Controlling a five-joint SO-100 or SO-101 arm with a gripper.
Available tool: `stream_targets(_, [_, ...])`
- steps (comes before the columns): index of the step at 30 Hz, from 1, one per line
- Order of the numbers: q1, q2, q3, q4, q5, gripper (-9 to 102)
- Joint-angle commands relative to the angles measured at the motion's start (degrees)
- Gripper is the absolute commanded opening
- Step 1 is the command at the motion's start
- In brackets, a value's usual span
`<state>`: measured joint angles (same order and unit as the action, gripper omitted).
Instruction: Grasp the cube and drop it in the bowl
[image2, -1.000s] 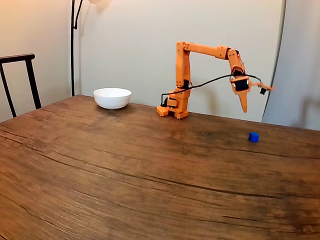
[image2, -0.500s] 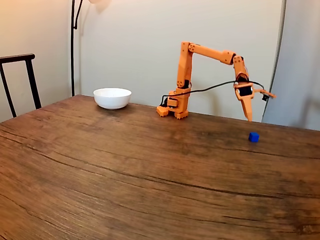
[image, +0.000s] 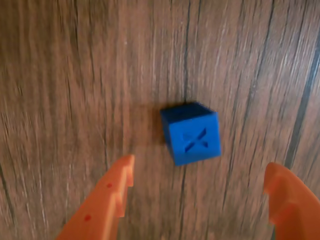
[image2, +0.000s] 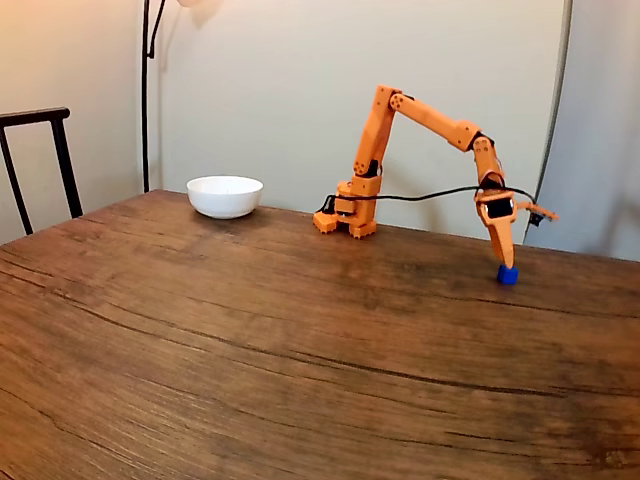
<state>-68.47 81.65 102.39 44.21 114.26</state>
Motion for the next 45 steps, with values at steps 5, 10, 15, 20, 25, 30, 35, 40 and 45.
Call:
stream_targets(5, [1.8, -3.7, -5.1, -0.4, 0.6, 35])
stream_targets(10, [1.8, -4.3, -5.1, -0.4, 0.6, 35])
stream_targets(15, [1.5, -4.6, -5.1, -0.8, 0.6, 35])
stream_targets(20, [1.2, -4.6, -5.1, -0.8, 0.5, 35])
stream_targets(25, [1.2, -4.6, -5.1, -0.9, 0.5, 28])
stream_targets(30, [1.1, -4.7, -6.3, -0.7, 0.5, 18])
stream_targets(35, [0.5, -4.7, -6.9, -0.4, 0.4, 18])
stream_targets(40, [0.2, -4.7, -6.7, -0.6, 0.1, 18])
stream_targets(45, [0.4, -4.7, -6.2, -0.4, 0.4, 17])
